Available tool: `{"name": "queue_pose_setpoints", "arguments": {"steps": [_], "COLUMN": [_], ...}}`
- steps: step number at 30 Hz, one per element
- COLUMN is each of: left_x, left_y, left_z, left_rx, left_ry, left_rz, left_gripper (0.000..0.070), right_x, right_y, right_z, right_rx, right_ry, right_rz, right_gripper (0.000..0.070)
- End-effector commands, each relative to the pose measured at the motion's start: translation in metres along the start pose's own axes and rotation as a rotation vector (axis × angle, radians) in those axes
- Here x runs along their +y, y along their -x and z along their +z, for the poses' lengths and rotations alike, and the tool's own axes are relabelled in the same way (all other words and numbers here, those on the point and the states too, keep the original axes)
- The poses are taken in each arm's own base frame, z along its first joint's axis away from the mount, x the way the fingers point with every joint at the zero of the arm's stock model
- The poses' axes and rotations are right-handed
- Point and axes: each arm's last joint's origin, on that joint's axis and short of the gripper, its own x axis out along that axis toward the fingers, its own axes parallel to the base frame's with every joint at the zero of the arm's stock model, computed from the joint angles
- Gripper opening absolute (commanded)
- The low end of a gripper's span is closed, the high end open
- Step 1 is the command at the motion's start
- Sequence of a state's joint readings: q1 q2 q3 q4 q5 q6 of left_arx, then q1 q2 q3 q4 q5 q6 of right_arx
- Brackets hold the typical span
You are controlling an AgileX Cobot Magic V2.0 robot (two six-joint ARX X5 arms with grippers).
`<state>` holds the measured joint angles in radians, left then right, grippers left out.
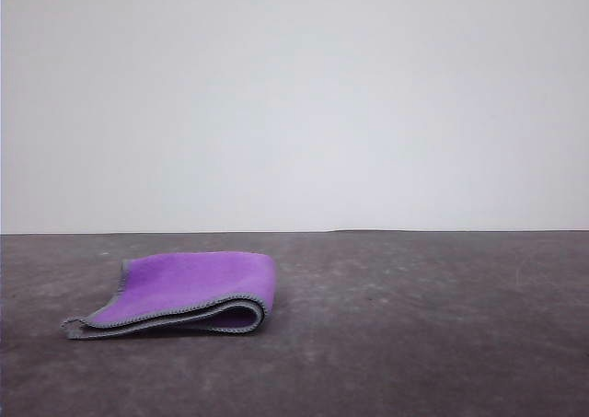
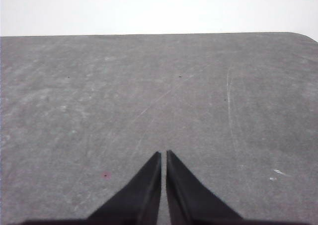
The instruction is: Fold clothes
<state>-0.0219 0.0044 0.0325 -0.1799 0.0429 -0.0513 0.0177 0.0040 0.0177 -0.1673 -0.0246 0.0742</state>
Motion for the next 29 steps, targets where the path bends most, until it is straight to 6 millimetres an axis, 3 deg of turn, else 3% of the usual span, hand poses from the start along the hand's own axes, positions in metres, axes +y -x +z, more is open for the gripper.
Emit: {"name": "queue_pose_setpoints", "arguments": {"steps": [1, 29], "left_x": [0.0006, 0.0006], "left_y": [-0.0019, -0.0019], "left_z": [-0.0069, -0.0069], "left_rx": [0.024, 0.024], "left_ry": [-0.008, -0.008], "left_rz": [0.005, 0.005], "left_gripper": [0.0, 0.0], "right_x": [0.0, 0.0], "right_y": [-0.0004, -0.0004], "right_z": [-0.0002, -0.0002], "right_rx": [-0.009, -0.009], "right_ry": [0.01, 0.01], "right_rz": [0.001, 0.001], "right_gripper": [0.0016, 0.0016]}}
